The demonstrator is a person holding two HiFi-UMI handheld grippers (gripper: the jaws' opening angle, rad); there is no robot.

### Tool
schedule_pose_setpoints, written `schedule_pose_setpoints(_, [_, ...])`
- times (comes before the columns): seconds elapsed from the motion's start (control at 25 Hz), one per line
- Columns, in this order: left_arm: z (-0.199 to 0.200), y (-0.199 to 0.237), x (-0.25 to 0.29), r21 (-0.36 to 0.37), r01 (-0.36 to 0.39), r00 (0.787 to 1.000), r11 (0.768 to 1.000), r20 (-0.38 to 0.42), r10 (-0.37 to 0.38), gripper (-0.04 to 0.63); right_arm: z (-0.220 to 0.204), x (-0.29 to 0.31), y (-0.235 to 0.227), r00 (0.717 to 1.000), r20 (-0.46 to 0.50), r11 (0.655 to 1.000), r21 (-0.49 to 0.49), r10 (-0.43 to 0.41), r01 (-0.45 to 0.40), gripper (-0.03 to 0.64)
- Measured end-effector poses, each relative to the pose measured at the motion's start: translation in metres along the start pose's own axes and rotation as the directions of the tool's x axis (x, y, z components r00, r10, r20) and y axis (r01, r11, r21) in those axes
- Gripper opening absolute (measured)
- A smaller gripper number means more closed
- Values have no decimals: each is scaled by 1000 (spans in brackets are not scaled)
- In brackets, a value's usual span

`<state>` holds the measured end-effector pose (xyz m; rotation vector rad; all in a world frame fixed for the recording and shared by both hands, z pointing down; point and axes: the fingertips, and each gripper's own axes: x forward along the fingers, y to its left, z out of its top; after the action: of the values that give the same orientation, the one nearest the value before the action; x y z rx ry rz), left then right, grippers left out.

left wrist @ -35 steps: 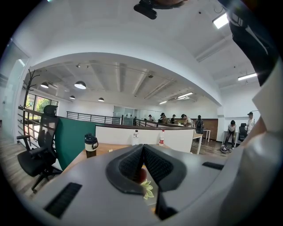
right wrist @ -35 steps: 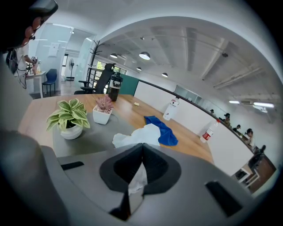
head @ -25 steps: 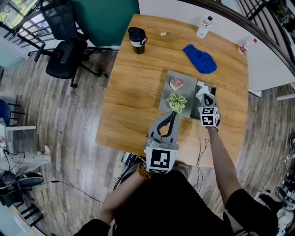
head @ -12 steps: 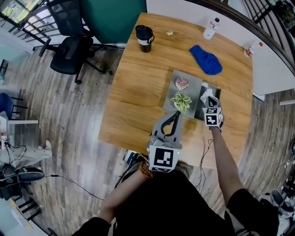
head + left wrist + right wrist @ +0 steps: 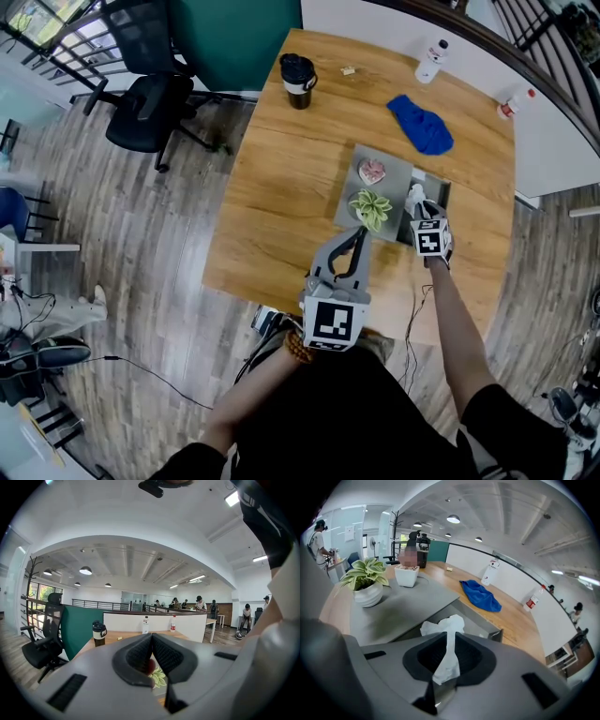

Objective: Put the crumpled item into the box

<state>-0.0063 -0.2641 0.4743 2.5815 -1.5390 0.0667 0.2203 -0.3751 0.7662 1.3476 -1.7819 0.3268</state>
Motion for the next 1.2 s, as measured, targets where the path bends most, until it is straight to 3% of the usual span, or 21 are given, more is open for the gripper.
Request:
schedule_pose_setpoints(0.56, [13,-16,-7,0,49,998,999,47,-49,23,57,-53,-9,986,159,999,-13,-47,50,74])
schedule_pose_setpoints(1.04, [36,-22,-25,-1,93,991,996,94,-93,23,106,-124,-8,954,277,993,15,-118,119,74])
schedule_pose_setpoints(1.2, [47,-28,-27,-14,76,991,997,115,-74,23,128,-160,-5,932,342,993,13,-117,120,74])
